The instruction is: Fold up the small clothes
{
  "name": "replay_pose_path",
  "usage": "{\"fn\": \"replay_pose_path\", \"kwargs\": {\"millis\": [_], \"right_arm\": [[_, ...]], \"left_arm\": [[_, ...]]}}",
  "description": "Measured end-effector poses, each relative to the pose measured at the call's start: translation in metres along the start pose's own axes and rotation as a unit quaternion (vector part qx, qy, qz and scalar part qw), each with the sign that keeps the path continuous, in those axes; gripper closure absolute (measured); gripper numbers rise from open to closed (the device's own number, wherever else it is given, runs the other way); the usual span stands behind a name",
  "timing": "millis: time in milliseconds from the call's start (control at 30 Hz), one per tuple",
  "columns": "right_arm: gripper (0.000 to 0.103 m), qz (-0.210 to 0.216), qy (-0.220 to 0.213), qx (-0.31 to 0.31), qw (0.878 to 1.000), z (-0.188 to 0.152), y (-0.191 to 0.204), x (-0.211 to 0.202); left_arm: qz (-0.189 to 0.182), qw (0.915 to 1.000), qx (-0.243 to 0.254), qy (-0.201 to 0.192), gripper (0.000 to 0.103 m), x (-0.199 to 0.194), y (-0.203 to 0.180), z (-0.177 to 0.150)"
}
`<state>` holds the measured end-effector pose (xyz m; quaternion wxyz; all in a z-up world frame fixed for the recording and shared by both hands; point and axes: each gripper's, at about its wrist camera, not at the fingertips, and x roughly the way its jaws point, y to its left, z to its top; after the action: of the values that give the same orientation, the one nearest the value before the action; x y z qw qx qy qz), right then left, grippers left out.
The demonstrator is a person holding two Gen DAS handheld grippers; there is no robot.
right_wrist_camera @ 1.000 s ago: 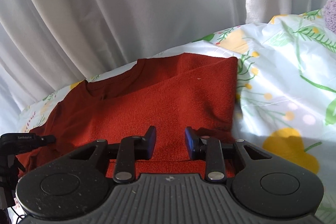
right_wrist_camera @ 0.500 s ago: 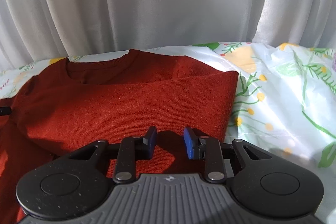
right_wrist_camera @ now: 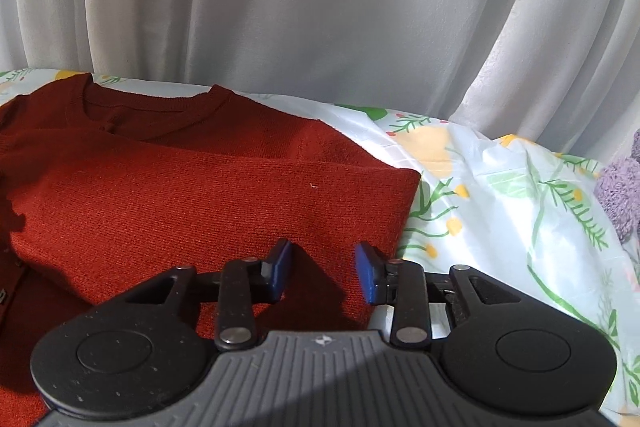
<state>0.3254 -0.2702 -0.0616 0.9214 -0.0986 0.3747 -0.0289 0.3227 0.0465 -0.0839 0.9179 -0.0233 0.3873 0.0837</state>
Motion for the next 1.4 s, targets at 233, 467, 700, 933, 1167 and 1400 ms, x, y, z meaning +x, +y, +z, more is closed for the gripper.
{"fn": "replay_pose_path", "kwargs": {"millis": [233, 467, 700, 933, 1167, 1400], "right_arm": [[0.062, 0.076, 0.015, 0.151, 0.986, -0.019, -0.031, -0.031], [0.057, 0.165, 0.022, 0.246, 0.955, -0.055, -0.029, -0.080], [0.057, 0.230, 0.040, 0.284, 0.930, -0.053, -0.017, -0.092], [0.057, 0.237, 0.038, 0.271, 0.932, -0.048, -0.007, -0.109], [0.057, 0.232, 0.025, 0.275, 0.933, -0.048, -0.013, -0.118], [0.057, 0.243, 0.017, 0.277, 0.929, -0.046, -0.012, -0.116]], "left_arm": [[-0.066, 0.9681, -0.242, -0.003, 0.017, -0.051, 0.126, -0.017], [0.006, 0.8394, -0.542, -0.036, 0.025, -0.097, 0.304, -0.091], [0.033, 0.7435, -0.664, -0.075, 0.068, -0.101, 0.388, -0.133], [0.030, 0.6972, -0.709, -0.099, 0.094, -0.094, 0.413, -0.153], [0.019, 0.7531, -0.645, -0.128, 0.095, -0.112, 0.397, -0.130], [-0.131, 0.9083, -0.366, -0.154, 0.095, -0.128, 0.244, -0.016]]}}
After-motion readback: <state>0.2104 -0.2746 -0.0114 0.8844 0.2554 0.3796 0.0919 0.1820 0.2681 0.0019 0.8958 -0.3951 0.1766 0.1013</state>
